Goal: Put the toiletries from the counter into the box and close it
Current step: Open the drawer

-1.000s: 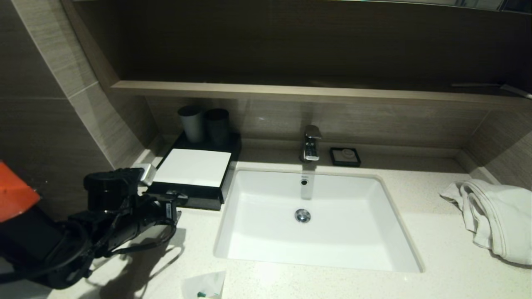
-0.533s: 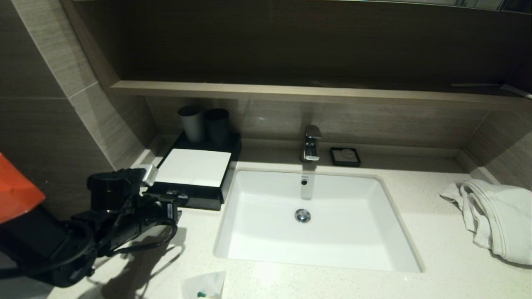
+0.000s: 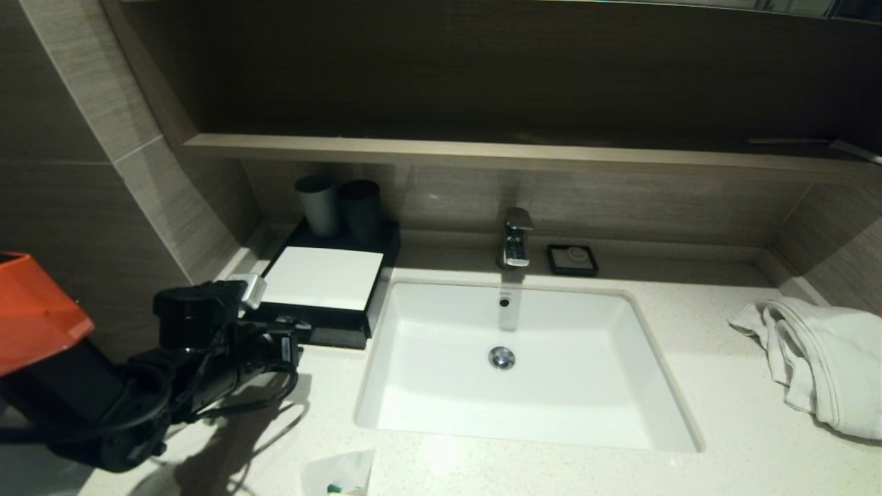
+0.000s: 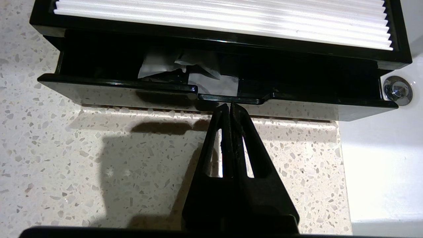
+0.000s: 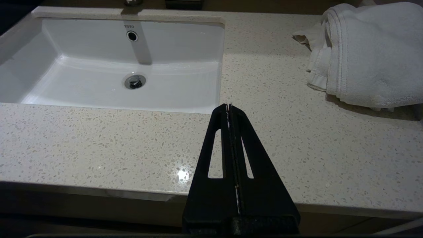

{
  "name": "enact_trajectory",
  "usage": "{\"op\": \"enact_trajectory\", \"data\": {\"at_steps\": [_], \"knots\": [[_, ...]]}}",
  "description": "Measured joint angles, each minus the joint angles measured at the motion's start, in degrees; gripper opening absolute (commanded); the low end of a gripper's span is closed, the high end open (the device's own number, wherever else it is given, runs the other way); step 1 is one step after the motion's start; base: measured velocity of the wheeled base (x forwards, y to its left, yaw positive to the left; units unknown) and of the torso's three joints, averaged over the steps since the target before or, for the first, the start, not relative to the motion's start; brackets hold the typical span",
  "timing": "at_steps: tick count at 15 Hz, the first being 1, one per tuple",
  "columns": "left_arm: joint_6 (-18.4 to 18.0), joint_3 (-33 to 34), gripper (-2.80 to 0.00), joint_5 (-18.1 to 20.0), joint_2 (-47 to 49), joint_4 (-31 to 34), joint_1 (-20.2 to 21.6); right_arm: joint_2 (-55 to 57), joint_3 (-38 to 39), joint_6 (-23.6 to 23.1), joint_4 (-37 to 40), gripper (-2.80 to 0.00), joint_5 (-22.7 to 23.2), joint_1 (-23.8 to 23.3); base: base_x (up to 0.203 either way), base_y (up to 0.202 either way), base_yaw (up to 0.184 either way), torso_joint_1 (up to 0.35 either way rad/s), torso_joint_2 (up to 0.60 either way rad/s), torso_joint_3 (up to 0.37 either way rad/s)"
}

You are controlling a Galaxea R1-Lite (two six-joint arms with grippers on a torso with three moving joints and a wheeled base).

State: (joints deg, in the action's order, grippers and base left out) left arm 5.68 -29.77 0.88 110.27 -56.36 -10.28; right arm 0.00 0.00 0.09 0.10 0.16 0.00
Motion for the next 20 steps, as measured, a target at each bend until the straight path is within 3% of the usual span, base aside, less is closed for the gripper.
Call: {"op": "enact_trajectory", "data": {"at_steps": [20], "knots": [[0.05,-2.54,-2.80,-0.02,1.89,-0.06,0.09,0.00,0.00,0.01,0.00,-2.80,0.00,0.00,0.000,0.000,0.000,0.000,0.00,0.000]]}}
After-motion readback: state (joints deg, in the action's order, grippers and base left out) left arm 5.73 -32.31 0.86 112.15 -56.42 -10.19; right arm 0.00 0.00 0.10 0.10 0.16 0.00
